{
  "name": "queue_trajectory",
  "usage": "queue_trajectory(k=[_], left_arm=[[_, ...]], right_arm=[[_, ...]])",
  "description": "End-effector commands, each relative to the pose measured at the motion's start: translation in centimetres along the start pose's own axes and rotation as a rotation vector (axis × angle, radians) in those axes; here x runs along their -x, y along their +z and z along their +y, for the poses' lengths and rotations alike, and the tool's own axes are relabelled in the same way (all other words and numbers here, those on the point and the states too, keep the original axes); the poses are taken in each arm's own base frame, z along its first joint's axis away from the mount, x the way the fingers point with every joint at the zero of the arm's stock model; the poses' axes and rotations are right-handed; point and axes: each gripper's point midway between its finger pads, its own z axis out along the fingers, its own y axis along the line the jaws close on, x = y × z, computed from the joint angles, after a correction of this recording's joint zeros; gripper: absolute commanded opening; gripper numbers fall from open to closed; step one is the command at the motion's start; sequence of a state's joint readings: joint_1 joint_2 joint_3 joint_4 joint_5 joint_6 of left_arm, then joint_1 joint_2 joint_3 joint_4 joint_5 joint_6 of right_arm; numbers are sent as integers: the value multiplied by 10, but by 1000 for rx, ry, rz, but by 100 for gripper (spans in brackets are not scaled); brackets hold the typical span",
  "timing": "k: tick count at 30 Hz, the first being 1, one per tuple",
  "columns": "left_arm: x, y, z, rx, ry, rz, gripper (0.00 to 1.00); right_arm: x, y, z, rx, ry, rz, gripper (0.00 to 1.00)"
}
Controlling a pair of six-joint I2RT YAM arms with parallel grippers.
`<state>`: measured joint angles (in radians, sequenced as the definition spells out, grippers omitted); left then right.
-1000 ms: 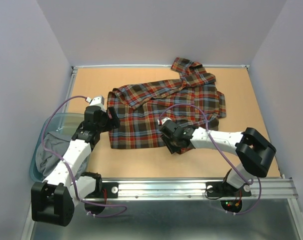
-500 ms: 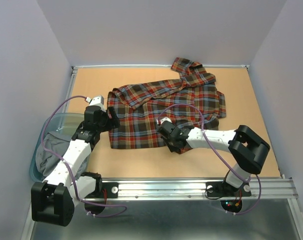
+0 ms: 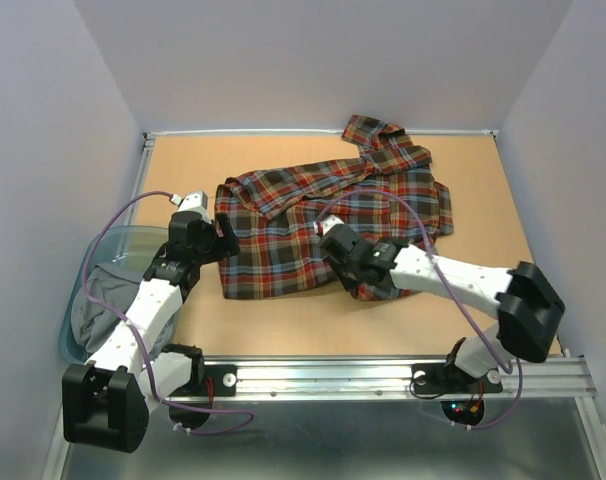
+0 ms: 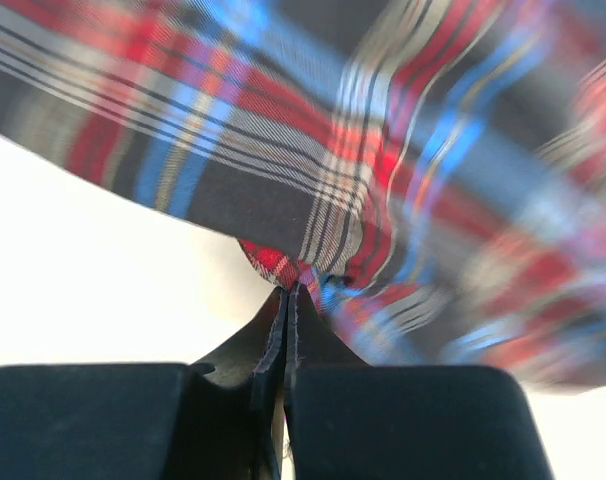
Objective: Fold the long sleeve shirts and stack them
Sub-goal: Flatten the shirt out
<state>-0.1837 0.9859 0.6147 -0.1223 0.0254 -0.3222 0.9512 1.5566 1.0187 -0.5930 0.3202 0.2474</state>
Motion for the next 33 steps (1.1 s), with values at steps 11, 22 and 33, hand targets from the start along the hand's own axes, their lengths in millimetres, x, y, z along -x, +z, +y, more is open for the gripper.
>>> queue_trajectory(k=[11, 22, 33], left_arm=[[10, 1, -2, 0, 16, -36, 85], [5, 4, 0, 11, 11, -9, 85], [-1, 0, -1, 4, -23, 2, 85]], right_arm=[[126, -223, -3, 334, -106, -550, 0], [104, -300, 47, 772, -216, -621, 1], [18, -152, 39, 499, -80, -58, 62]])
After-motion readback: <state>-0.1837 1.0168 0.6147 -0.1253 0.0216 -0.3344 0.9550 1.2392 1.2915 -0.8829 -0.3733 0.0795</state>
